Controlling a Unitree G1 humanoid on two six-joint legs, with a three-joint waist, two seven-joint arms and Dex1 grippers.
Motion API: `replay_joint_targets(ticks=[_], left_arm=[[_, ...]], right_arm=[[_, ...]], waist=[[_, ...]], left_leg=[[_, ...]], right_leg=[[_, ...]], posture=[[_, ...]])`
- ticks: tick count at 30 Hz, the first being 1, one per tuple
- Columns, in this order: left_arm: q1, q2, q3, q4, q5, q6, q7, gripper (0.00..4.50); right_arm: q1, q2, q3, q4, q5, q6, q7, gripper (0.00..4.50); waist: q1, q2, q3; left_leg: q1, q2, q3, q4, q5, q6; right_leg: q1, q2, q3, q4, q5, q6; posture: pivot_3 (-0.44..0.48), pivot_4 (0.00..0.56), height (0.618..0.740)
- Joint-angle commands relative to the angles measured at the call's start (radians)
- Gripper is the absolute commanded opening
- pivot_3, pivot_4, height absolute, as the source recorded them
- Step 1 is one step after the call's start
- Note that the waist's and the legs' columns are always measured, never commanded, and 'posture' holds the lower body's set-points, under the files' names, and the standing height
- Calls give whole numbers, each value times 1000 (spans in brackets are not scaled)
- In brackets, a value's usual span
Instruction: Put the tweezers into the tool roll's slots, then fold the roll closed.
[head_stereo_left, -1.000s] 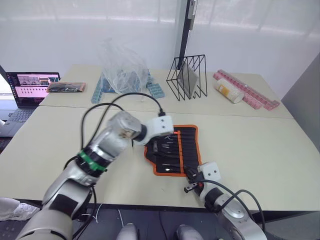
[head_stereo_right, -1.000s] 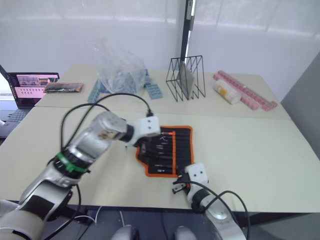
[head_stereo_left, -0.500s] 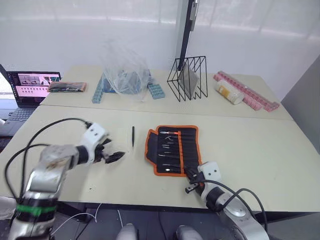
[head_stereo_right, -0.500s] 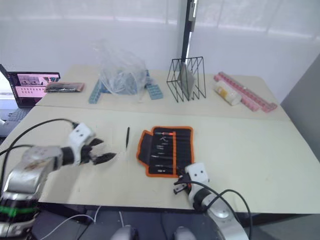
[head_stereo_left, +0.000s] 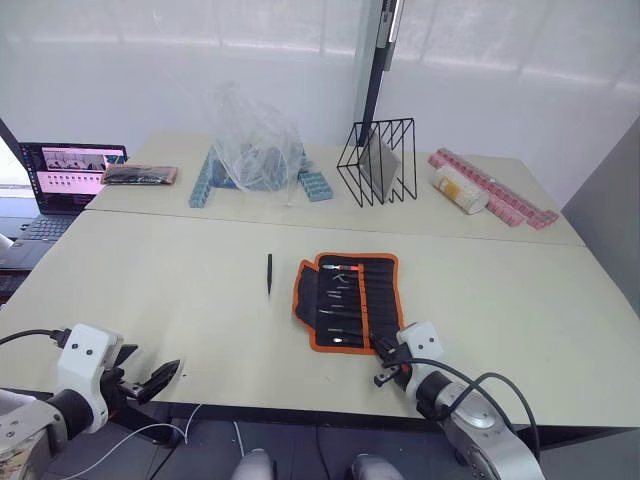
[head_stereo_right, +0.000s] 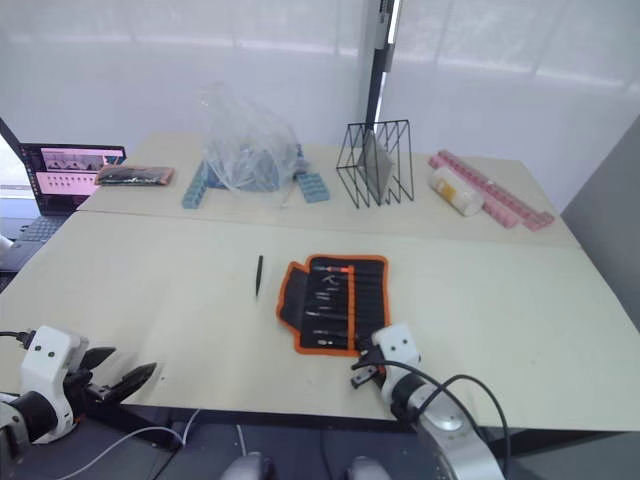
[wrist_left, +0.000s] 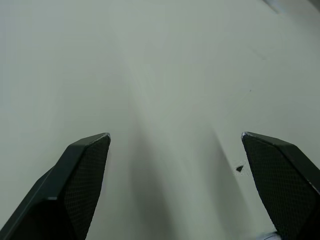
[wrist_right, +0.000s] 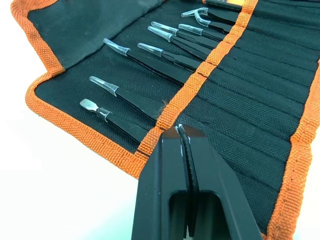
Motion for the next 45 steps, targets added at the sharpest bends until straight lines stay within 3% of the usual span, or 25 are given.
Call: replay_joint_targets(ticks=[1,8,19,29,36,45], left_arm=[[-18,-13,-34,-59,-34,-15,41,4467],[-92,-12,-172,-34,-25,-14,125,4467],[-419,-106,-499,154,89,15,356,4467],[-600,-238,-635,361,182,-5,502,4467],[-674,-293,-632,496,224,-30,563,4467],[-705,-315,-652,563,217,-81,546,1696]], right_arm=[[23,-15,22,107,-19,92,7,0],[16,-7,23,111,-22,92,5,0],[8,10,12,113,-27,92,-13,0],[-1,15,8,112,-27,98,-19,0],[3,18,13,105,-28,102,-20,0],[6,19,15,104,-28,99,-21,0]], waist=[[-2,0,0],[-6,0,0],[-11,-1,-1],[-7,-2,-1],[-9,-1,-7],[-6,4,-11]], left_leg=[[0,0,0,0,0,0],[-1,0,0,0,1,1],[-1,-2,1,0,1,2],[0,-3,1,0,1,2],[1,-3,1,0,2,1],[1,-4,1,0,2,1]], right_leg=[[0,0,0,0,0,0],[0,2,0,1,0,0],[1,4,0,2,1,1],[2,4,0,2,2,2],[4,4,1,2,2,3],[4,4,1,1,2,3]], posture=[[0,150,705],[0,150,705],[0,150,705],[0,150,705],[0,150,705],[0,150,705]])
